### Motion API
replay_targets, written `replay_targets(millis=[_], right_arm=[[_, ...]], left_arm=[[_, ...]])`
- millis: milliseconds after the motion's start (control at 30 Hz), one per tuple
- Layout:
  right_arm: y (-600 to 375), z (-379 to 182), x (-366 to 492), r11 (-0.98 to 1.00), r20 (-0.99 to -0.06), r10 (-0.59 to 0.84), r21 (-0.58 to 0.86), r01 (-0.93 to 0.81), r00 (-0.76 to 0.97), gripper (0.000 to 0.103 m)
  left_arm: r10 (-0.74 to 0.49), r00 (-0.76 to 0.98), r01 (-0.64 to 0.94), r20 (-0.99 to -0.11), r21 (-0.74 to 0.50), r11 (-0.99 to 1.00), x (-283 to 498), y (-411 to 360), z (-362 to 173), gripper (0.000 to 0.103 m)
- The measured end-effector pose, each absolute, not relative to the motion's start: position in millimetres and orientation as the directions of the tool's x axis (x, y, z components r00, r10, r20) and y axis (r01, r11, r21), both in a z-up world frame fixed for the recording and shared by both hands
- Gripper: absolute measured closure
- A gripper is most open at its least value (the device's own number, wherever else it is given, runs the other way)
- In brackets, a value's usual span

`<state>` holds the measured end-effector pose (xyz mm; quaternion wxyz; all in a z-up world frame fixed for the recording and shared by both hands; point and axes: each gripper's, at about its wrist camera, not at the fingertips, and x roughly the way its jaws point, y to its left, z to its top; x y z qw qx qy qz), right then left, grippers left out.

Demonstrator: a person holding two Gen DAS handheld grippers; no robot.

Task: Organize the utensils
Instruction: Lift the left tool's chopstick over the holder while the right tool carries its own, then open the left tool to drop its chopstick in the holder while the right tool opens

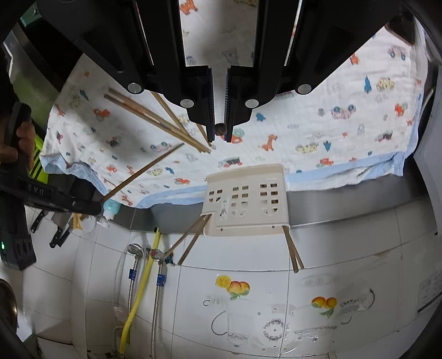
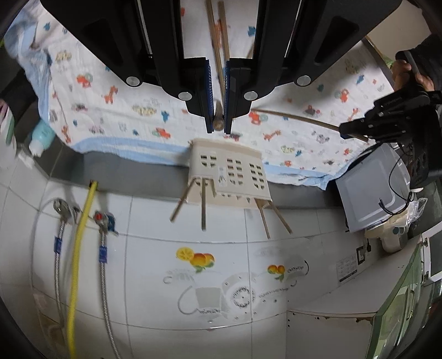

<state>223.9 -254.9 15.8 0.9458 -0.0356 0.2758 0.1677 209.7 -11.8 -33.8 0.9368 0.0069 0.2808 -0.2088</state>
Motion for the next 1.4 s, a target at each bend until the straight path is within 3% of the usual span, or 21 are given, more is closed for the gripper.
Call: replay_targets(millis=[200,667,1067,1400], right_arm=[[-246,58,250,0.926,-0.506,0.348,0.051,-0.375,0.79,0.096],[-208,143,316,0.926,-0.396,0.333,-0.034,-0.377,0.856,0.096],[-208,130,380,0.951,-0.425,0.25,-0.063,-0.303,0.87,0.096],[-208,105,403,0.948,-0.464,0.262,-0.042,-0.316,0.846,0.096]], left_arm=[[-0.398,0.76,0.415,-0.514,-0.088,0.905,229,-15,-14,0.098],[-0.411,0.801,0.429,-0.434,-0.062,0.901,279,-19,47,0.098],[-0.342,0.905,0.348,-0.253,-0.02,0.937,334,-20,130,0.098],[-0.245,0.948,0.256,-0.203,0.029,0.966,384,-37,137,0.098]])
